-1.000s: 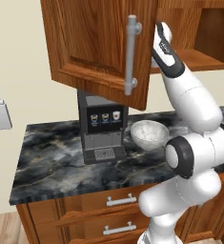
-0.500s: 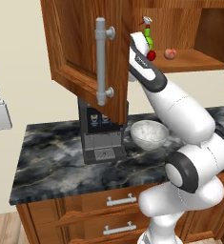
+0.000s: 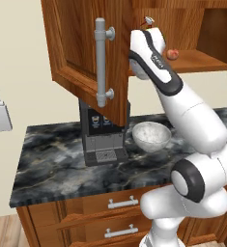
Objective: Open the cabinet. Pick the apple and peach from the cabinet and place them into the bowl. Then close the cabinet.
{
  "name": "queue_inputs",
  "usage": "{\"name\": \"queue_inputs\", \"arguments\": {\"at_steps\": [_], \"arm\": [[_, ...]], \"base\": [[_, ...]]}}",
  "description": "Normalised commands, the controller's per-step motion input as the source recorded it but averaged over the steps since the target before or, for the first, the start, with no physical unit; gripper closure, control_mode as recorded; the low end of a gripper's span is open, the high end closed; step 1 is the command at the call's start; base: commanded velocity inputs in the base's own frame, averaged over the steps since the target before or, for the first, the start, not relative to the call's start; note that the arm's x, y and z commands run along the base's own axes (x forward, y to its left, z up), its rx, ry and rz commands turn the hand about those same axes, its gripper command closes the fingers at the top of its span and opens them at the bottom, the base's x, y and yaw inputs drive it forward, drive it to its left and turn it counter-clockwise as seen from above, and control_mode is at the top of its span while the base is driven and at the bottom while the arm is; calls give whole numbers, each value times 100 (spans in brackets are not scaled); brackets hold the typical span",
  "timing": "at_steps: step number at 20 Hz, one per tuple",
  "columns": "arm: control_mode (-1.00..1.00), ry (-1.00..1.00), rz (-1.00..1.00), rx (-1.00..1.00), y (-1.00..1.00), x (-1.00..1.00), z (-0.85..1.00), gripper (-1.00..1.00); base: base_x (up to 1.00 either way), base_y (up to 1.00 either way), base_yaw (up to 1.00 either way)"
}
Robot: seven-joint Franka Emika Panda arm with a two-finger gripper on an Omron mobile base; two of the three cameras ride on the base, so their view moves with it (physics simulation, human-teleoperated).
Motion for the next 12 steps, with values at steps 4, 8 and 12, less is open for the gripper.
{"name": "queue_inputs", "arguments": {"at_steps": [4,8,12], "arm": [[-100,0,-6,6,-76,-29,57,-100],[-100,0,-12,8,-92,-28,50,-100],[-100,2,-25,5,-88,-51,19,-100]], "base": [[0,0,0],[0,0,0],[0,0,0]]}}
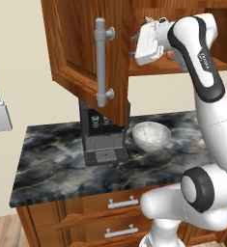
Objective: Open the cabinet. Pick the apple and peach from the cabinet and place them into the bowl. Then close the cabinet.
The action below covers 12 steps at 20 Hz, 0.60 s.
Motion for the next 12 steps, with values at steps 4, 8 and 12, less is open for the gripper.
{"name": "queue_inputs", "arguments": {"at_steps": [4,8,12], "arm": [[-100,11,-42,7,-89,-46,0,-100],[-100,17,-56,6,-76,-37,-4,-100],[-100,18,-59,3,-62,-25,-8,-100]], "base": [[0,0,0],[0,0,0],[0,0,0]]}}
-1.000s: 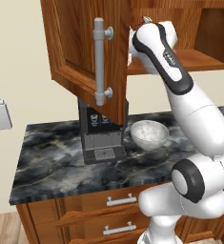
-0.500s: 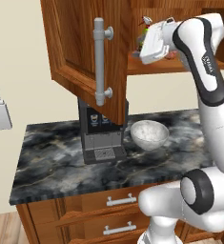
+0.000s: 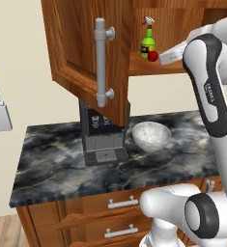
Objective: Open the cabinet. Pick the apple and peach from the cabinet and place them into the bowl. Then close the cabinet.
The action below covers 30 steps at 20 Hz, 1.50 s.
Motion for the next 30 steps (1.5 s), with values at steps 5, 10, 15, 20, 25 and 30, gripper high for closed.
{"name": "queue_inputs", "arguments": {"at_steps": [5,10,15,20,25,30], "arm": [[-100,10,-45,0,-29,0,0,-100],[-100,2,-16,0,-2,0,0,-100],[-100,1,0,0,-3,0,0,-100],[-100,0,2,0,-29,0,0,-100],[-100,0,2,0,-27,5,-1,-100],[-100,0,0,0,-15,25,-6,-100]], "base": [[0,0,0],[0,0,0],[0,0,0],[0,0,0],[0,0,0],[0,0,0]]}}
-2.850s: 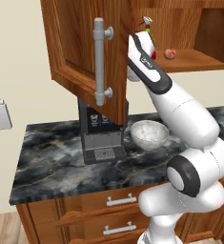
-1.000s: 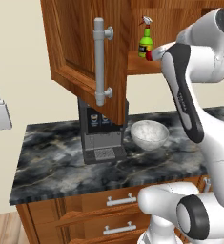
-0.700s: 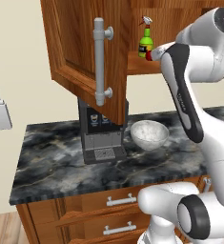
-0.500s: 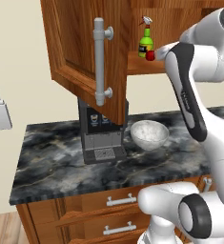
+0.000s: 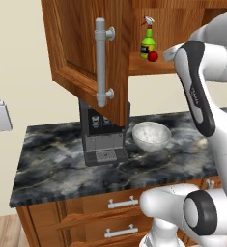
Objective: Open the cabinet. Pick the apple and peach from the cabinet and place them into the bowl. Then close the cabinet.
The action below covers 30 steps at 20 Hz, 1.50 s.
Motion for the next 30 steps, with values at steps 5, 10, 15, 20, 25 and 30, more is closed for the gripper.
{"name": "queue_inputs", "arguments": {"at_steps": [5,10,15,20,25,30], "arm": [[-100,0,0,0,-8,39,-14,-100],[-100,0,0,0,-9,44,-17,-100],[-100,0,0,0,-2,52,-13,-100],[-100,2,0,0,0,64,-9,-100],[-100,4,0,0,-7,57,-3,-100],[-100,7,0,0,-13,58,-3,-100]], "base": [[0,0,0],[0,0,0],[0,0,0],[0,0,0],[0,0,0],[0,0,0]]}}
